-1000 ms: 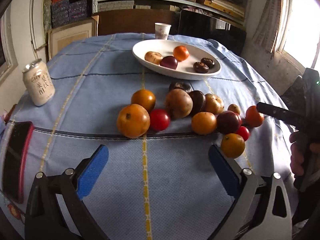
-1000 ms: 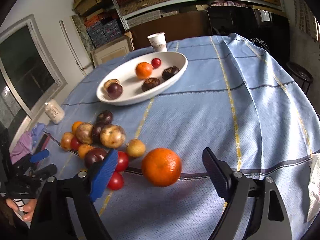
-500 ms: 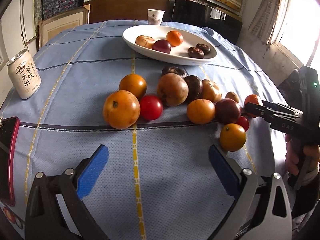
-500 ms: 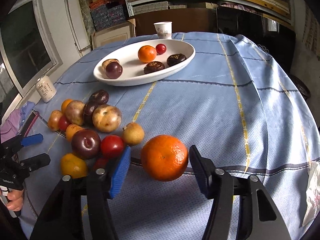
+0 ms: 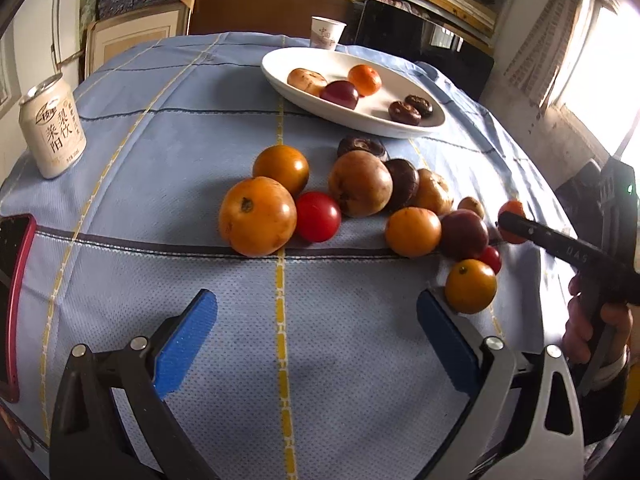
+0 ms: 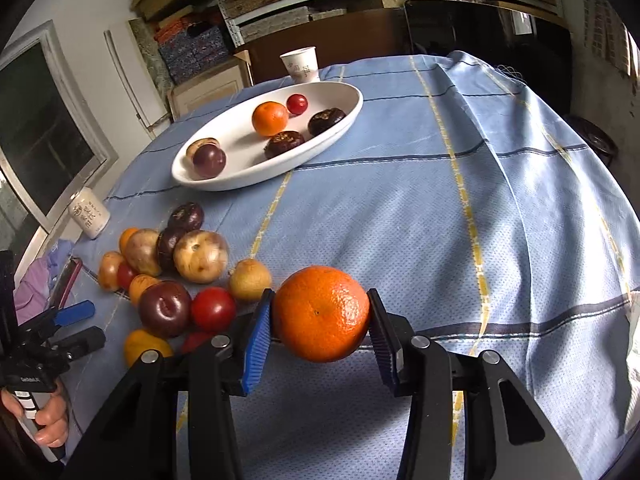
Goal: Organize fruits
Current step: 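Grasp another mandarin orange from the cluster with the right tool, then grasp an orange-brown fruit with the left tool while the right tool holds the mandarin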
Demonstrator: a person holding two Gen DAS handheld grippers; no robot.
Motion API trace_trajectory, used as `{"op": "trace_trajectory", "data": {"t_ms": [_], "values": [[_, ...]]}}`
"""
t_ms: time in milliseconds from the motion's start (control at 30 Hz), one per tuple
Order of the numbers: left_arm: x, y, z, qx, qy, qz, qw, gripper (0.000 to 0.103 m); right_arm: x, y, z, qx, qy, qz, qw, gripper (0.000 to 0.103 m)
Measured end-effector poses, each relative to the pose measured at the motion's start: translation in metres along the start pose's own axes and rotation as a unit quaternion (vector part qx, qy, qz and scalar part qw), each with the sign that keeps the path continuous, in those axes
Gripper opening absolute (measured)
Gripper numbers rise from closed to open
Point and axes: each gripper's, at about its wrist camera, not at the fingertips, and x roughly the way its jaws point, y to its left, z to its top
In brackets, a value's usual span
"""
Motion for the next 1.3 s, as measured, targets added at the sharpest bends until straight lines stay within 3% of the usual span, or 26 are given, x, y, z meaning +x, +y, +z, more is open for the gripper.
{"op": "trace_trajectory", "data": {"t_ms": [100, 233, 300, 367, 533, 633, 700, 833, 1033, 1100, 1300], "values": [[-0.002, 0.008, 0.003, -0.017, -0.006, 0.0, 0.9998, 0.098, -0.001, -0.001, 0.0, 0.002, -0.002, -0.002, 1.0, 0.046], [-0.006, 0.013, 0.021, 0.037, -0.034, 0.073, 0.9961, 0.095, 0.0, -0.001, -0.001, 0.002, 0.002, -0.003, 1.0, 0.046], [-0.005, 0.015, 0.029, 0.071, -0.039, 0.083, 0.9933, 0.082, 0.0, -0.001, -0.001, 0.002, 0.003, -0.005, 1.0, 0.046], [0.001, 0.019, 0.038, 0.099, -0.032, 0.076, 0.9917, 0.074, 0.0, -0.002, -0.001, 0.002, 0.003, -0.004, 1.0, 0.046], [0.009, 0.034, 0.043, 0.115, -0.008, 0.007, 0.9933, 0.074, 0.001, -0.004, -0.001, 0.008, 0.009, -0.006, 1.0, 0.047], [0.01, 0.038, 0.042, 0.115, -0.007, -0.011, 0.9933, 0.072, 0.002, -0.004, -0.001, 0.007, 0.008, -0.006, 1.0, 0.047], [0.012, 0.04, 0.042, 0.117, -0.005, -0.014, 0.993, 0.065, 0.002, -0.005, -0.001, 0.007, 0.008, -0.006, 1.0, 0.047], [0.016, 0.041, 0.041, 0.122, -0.001, -0.028, 0.9921, 0.061, 0.002, -0.005, -0.001, 0.008, 0.008, -0.006, 1.0, 0.047], [0.026, 0.03, 0.038, 0.149, 0.01, -0.019, 0.9886, 0.055, 0.002, -0.005, -0.001, 0.008, 0.008, -0.005, 1.0, 0.047], [0.025, 0.028, 0.039, 0.153, 0.007, -0.021, 0.988, 0.045, 0.002, -0.005, -0.001, 0.008, 0.008, -0.006, 1.0, 0.047], [0.025, 0.026, 0.038, 0.158, 0.001, -0.011, 0.9874, 0.044, 0.002, -0.005, -0.001, 0.007, 0.008, -0.006, 1.0, 0.047]]}}
